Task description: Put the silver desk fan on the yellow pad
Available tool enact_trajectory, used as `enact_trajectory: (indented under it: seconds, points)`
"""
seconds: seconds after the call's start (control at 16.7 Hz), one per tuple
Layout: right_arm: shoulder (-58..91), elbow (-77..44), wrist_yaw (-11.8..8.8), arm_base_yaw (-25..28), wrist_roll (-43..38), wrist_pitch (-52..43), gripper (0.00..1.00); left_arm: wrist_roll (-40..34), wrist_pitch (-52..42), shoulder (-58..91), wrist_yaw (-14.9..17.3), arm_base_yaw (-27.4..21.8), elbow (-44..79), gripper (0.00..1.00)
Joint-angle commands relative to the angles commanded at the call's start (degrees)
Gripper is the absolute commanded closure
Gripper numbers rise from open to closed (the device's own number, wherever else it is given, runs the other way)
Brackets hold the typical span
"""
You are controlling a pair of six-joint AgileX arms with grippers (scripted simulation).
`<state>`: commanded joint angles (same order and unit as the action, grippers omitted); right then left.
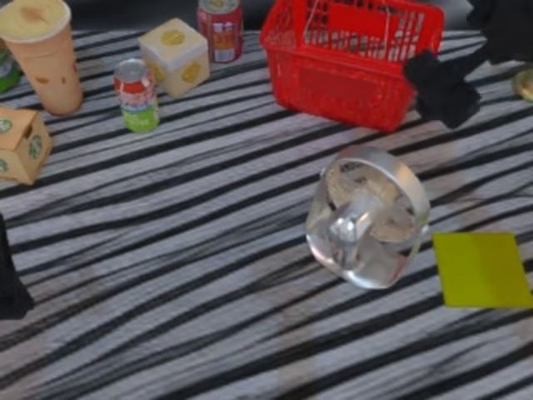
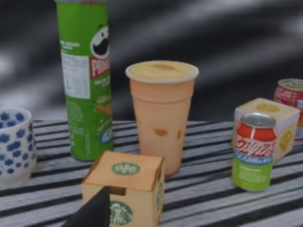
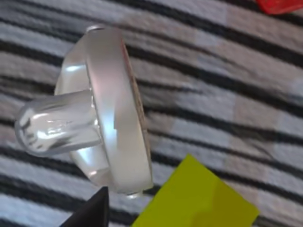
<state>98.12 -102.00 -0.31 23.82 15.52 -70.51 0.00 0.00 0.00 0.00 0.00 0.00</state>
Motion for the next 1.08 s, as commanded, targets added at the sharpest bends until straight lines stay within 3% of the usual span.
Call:
enact_trajectory:
  seconds: [0.24, 0.48, 1.08]
  points:
    - [17.3, -16.1, 0.2, 4.1, 2.8, -12.8, 0.00, 0.0, 0.0, 0.0, 0.0, 0.0, 0.0, 0.00]
    - [26.6, -24.7, 0.4, 6.4, 4.5, -20.4, 0.00, 0.0, 0.0, 0.0, 0.0, 0.0, 0.0, 0.00]
    - [26.9, -21.4, 0.4, 6.7, 4.8, -17.5, 0.00, 0.0, 0.0, 0.0, 0.0, 0.0, 0.0, 0.00]
